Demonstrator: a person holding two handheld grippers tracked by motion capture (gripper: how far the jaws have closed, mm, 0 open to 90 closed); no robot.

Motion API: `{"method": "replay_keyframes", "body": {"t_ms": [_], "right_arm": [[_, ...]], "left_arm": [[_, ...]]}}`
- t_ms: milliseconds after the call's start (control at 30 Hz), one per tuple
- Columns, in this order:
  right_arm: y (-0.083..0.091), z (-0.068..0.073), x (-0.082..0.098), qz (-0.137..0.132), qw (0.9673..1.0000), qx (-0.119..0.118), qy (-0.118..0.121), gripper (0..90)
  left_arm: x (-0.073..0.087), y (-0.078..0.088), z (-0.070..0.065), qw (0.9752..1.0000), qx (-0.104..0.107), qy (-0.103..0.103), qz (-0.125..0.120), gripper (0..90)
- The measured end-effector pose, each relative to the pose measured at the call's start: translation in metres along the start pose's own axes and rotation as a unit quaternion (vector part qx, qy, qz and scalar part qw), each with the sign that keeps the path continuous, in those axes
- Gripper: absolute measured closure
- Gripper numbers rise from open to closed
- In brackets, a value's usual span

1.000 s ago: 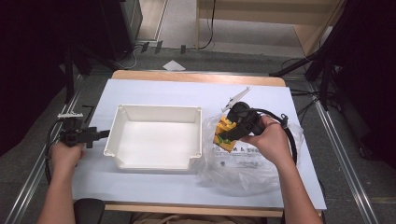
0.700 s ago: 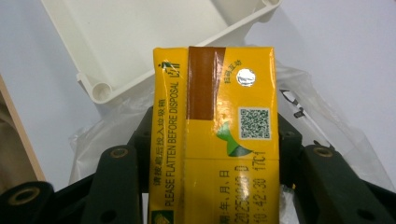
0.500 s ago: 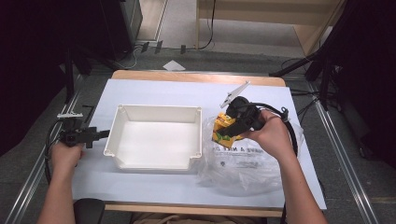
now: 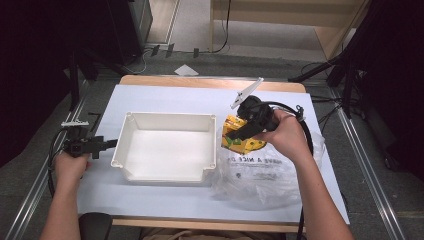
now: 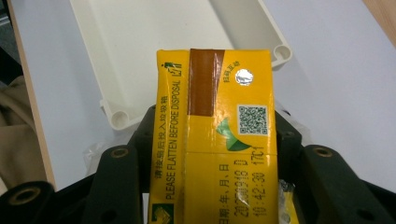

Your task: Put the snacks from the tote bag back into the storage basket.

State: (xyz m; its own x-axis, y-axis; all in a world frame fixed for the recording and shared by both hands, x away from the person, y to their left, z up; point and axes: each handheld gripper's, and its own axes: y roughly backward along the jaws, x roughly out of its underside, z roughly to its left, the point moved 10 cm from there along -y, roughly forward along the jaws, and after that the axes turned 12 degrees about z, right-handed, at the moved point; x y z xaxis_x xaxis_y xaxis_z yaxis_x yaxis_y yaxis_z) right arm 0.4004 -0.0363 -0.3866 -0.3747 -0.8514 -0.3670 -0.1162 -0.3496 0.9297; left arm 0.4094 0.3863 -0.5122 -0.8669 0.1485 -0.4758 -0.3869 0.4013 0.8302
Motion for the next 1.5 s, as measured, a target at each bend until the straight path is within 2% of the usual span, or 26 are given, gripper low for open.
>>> {"method": "replay_keyframes", "body": {"t_ms": [267,1267,1500], "right_arm": [[-0.003,0.0,-0.014,-0.008,0.9999,-0.005,0.01,52.7],[-0.005,-0.009,-0.054,-0.018,0.9998,-0.006,0.011,53.1],[-0.011,-0.011,-0.063,-0.016,0.9998,-0.008,0.01,53.0]], "left_arm": [[0.0,0.0,0.001,1.0,0.0,0.001,0.0,23.3],[-0.001,0.001,0.0,1.0,0.002,0.002,-0.004,23.4],[-0.001,0.001,0.001,1.0,0.002,0.002,-0.004,23.3]]}}
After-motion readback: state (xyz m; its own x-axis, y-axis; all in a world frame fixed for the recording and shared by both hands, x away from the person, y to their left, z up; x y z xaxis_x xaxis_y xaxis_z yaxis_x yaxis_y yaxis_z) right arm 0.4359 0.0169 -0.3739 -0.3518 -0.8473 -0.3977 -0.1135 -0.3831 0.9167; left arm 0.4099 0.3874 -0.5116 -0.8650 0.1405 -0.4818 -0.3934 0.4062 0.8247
